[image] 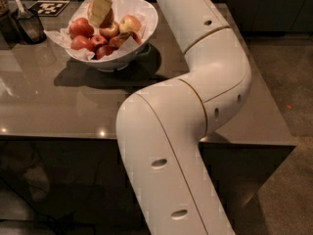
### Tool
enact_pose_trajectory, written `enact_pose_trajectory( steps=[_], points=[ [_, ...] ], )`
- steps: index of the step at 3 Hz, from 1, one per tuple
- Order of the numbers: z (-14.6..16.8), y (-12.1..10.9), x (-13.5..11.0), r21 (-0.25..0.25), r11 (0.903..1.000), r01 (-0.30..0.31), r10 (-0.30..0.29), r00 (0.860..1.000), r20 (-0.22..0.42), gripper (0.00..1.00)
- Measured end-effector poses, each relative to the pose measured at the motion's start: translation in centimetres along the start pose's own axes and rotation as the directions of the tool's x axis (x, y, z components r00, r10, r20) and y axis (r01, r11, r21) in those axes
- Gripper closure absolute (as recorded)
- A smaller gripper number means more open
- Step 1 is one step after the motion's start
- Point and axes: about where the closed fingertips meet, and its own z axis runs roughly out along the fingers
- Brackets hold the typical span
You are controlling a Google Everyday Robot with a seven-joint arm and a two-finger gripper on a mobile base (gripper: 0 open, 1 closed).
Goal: Pick apple from white bowl
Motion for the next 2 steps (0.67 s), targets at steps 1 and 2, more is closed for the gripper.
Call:
enact_pose_trajectory(
  steps=[1, 2],
  points=[
    [-3.1, 0.2, -2.0, 0.021, 0.9989, 0.042, -0.044, 0.996, 0.076, 1.00],
    [-6.5, 0.7, -4.6, 0.067, 0.9916, 0.111, -0.119, 0.985, 0.128, 1.00]
  ],
)
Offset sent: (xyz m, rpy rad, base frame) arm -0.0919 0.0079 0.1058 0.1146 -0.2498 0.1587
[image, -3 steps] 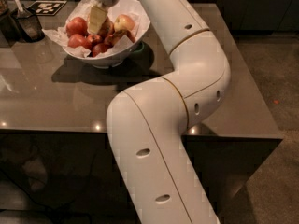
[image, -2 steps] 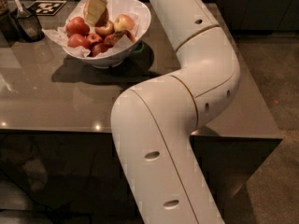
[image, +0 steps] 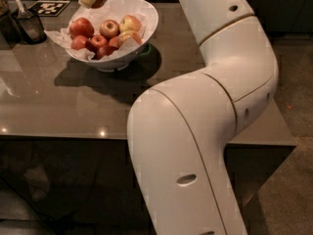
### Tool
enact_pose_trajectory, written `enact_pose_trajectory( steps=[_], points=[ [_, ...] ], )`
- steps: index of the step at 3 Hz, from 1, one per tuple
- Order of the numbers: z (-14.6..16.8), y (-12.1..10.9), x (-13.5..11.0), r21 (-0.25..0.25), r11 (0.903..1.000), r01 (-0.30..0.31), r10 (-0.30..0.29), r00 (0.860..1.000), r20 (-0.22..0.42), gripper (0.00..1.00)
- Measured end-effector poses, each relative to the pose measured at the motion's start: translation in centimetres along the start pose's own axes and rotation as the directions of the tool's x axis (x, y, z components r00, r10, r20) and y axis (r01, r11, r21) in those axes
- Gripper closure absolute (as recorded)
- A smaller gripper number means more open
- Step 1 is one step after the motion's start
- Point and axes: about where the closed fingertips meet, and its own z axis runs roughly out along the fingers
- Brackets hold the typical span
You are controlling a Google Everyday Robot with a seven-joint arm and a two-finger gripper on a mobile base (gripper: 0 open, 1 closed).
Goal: Pick apple from white bowl
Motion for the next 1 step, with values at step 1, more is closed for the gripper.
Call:
enact_pose_trajectory(
  steps=[1],
  points=[
    [-0.48, 0.02, -0.28, 0.005, 1.0000, 0.004, -0.004, 1.000, 0.004, 1.00]
  ],
)
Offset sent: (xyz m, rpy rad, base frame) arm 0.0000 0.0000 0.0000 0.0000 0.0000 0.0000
